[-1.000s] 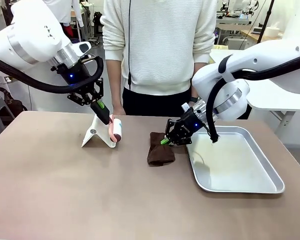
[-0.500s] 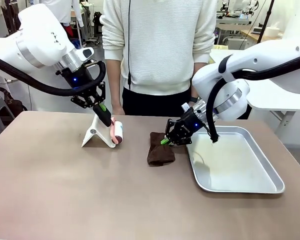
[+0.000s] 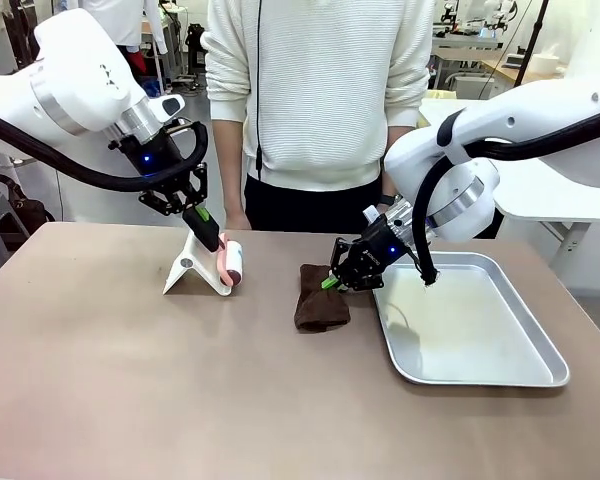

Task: Clean the surface of the table.
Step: Return the Lint Roller and towel to their original positions.

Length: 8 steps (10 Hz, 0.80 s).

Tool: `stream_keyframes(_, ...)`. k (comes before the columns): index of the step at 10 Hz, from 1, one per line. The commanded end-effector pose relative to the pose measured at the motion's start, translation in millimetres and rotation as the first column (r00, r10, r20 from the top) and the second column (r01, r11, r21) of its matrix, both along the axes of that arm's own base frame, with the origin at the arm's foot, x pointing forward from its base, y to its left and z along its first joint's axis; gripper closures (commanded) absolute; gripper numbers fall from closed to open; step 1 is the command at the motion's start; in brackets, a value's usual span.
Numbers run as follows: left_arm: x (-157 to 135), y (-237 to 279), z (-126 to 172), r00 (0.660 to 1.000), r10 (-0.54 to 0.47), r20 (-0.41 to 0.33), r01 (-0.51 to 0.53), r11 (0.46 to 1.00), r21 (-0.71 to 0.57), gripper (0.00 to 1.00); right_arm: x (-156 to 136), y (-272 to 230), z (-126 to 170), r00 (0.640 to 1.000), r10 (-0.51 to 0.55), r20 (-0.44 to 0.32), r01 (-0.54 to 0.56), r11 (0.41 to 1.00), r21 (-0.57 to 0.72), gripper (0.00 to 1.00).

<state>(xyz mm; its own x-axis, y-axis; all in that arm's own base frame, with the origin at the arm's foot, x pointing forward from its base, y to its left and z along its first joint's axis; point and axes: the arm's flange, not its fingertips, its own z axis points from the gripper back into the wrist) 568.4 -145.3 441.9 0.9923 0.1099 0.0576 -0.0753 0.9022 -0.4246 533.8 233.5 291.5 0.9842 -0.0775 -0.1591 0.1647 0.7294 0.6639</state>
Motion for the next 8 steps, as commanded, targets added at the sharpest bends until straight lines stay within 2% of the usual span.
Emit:
stream_keyframes(1, -1.9, 4.9, 2.7, 1.0, -0.002, -0.002, 0.002, 1.0, 0.0, 0.78, -3.1, -0.5, 0.6, 1.0, 0.01, 0.011, -0.01, 1.0, 0.022, 0.89)
stream_keyframes(8, 0.3, 4.1, -6.9, 1.0, -0.002, -0.023, 0.003, 1.0, 0.026, 0.78, -3.1, -0.5, 0.6, 1.0, 0.01, 0.011, -0.01, 1.0, 0.022, 0.89)
